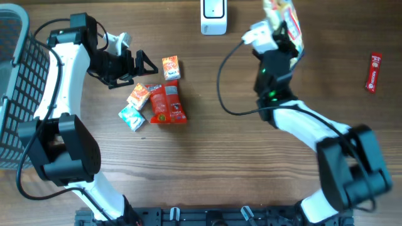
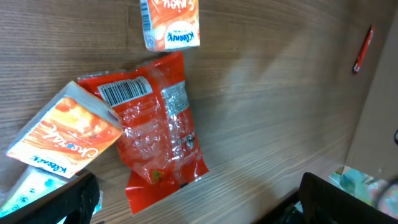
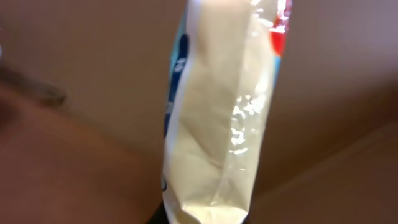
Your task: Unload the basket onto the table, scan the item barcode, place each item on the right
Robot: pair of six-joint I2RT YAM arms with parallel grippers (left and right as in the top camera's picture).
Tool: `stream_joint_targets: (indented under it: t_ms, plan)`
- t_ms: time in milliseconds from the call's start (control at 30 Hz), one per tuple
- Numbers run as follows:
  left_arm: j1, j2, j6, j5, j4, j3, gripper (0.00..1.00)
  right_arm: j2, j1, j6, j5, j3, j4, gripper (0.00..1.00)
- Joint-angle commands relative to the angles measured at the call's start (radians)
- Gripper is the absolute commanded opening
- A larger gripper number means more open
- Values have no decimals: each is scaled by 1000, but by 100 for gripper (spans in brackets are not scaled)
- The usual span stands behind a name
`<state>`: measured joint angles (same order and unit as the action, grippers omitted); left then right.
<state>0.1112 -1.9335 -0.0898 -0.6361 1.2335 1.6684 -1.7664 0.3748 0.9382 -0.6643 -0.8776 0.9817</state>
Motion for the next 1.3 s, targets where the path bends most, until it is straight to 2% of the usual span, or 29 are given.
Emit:
stream_joint_targets:
  t_ms: [0,133,267,367,467,633,833,933,1033,1167,1267]
  plan:
    - [-2,8,-8,-1,0,7,100,-118,21,398,98,-14,108,5]
    - [-2,8,-8,-1,0,7,100,-224,19,476,164,-48,161,4]
    - [-2,8,-8,-1,0,7,100,-315,18,473,115,-157,280,4]
    - [-2,8,-8,-1,0,7,100,-338,19,462,117,-235,280,4]
    - [-2,8,-8,-1,0,7,100,-339,19,395,143,-309,211,4]
    - [-2,8,-8,-1,0,7,100,-340,21,233,303,-410,-20,4]
    - [-2,8,-8,-1,0,7,100,-340,27,-33,396,-462,-29,5]
    - [-2,8,-8,-1,0,7,100,-351,38,-72,490,-477,-42,5]
    - [-2,8,-8,-1,0,7,100,-400,60,43,533,-511,-52,5]
    - [-2,8,-8,-1,0,7,100,-542,97,331,510,-601,-37,4]
    - [-2,8,-8,-1,0,7,100,-635,111,431,499,-655,75,5]
